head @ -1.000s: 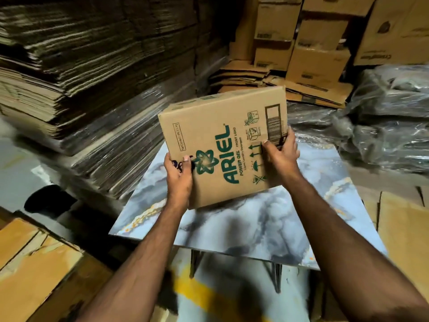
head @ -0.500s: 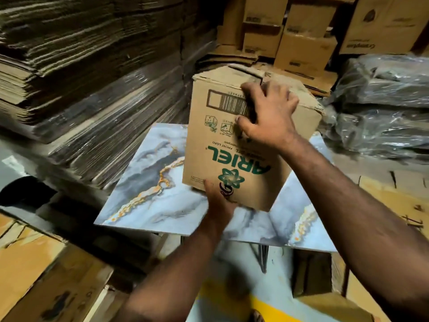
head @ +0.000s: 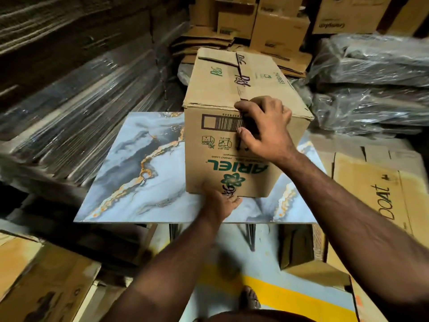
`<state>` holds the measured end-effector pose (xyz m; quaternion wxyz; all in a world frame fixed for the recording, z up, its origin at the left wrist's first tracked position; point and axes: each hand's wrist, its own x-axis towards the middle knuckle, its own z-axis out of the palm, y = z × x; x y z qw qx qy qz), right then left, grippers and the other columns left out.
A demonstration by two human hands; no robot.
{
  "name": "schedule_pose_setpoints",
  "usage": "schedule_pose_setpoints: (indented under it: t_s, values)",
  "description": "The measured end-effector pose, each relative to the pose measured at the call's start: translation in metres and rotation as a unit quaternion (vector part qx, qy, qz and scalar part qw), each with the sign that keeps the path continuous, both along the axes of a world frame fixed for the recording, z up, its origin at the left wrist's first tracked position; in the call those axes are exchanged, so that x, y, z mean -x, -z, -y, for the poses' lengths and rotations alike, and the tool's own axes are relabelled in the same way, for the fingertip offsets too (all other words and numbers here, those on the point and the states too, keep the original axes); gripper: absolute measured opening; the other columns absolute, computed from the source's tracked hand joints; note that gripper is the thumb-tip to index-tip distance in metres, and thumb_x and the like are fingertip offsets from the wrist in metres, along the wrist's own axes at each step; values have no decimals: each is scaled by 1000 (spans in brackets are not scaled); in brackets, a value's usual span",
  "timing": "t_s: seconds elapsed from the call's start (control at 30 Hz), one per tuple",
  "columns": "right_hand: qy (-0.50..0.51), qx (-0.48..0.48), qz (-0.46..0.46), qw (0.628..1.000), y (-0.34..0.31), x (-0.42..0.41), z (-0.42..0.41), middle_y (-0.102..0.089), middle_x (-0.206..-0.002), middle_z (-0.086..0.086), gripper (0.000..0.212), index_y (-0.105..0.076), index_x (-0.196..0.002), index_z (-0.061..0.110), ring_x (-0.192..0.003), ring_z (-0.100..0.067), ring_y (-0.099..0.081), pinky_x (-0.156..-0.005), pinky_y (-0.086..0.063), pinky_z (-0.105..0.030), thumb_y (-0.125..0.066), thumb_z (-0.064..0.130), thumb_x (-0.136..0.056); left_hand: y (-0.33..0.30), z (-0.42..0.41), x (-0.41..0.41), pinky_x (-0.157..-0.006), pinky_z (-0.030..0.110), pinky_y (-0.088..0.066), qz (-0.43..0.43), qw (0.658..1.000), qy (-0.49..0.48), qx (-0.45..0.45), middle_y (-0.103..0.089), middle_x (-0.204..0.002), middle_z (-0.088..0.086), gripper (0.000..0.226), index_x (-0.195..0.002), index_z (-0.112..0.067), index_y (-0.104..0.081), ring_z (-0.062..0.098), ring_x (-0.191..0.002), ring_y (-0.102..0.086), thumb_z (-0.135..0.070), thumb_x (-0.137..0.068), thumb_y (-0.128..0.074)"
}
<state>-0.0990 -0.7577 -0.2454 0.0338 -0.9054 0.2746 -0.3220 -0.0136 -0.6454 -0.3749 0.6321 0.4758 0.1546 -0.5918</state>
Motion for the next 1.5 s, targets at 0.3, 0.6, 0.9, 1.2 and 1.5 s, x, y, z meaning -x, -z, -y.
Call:
schedule_pose_setpoints:
  t_s: [0.3,0.6,0.9,1.2,1.5]
  values:
    - [36,-86,46,995,19,2,1,-66,-111,1,37,-65,-118,22,-106,-24,-55,-88,-34,-36,-54,33,-85,-40,0,-25,-112,48,-33,196,959,204,14,-37,-144,37,81,-140,14,-37,45,-135,-41,-55,-100,-31]
    - [45,-213,140,966,-13,-10,19,-71,-93,4,16,-72,-100,15,-90,-16,-65,-85,-54,-38,-58,18,-92,-149,2,-61,-73,30,-46,541,766,343,63,-68,-94,11,19,-89,-16,-63,20,-81,-57,-28,-100,-53]
    - [23,-254,110,961,-20,-15,47,-73,-88,5,16,-71,-94,18,-86,-17,-68,-82,-56,-37,-58,26,-96,-189,59,-88,-84,36,-50,775,556,288,-89,-63,-105,5,31,-99,-20,-64,30,-106,-59,-48,-89,-55]
    - [14,-376,196,906,-52,-75,99,-68,-94,-4,31,-66,-90,13,-91,-22,-62,-82,-50,-35,-41,26,-103,-190,127,-66,-109,74,7,627,585,365,-362,19,-158,27,125,-157,-18,4,52,-143,20,-96,-67,-35]
    - [99,-441,292,843,-25,-90,135,-68,-102,-11,36,-67,-100,9,-95,-27,-61,-84,-50,-37,-39,32,-102,-189,170,-74,-110,73,6,573,575,377,-446,31,-154,26,150,-153,-18,20,53,-141,23,-96,-50,-57]
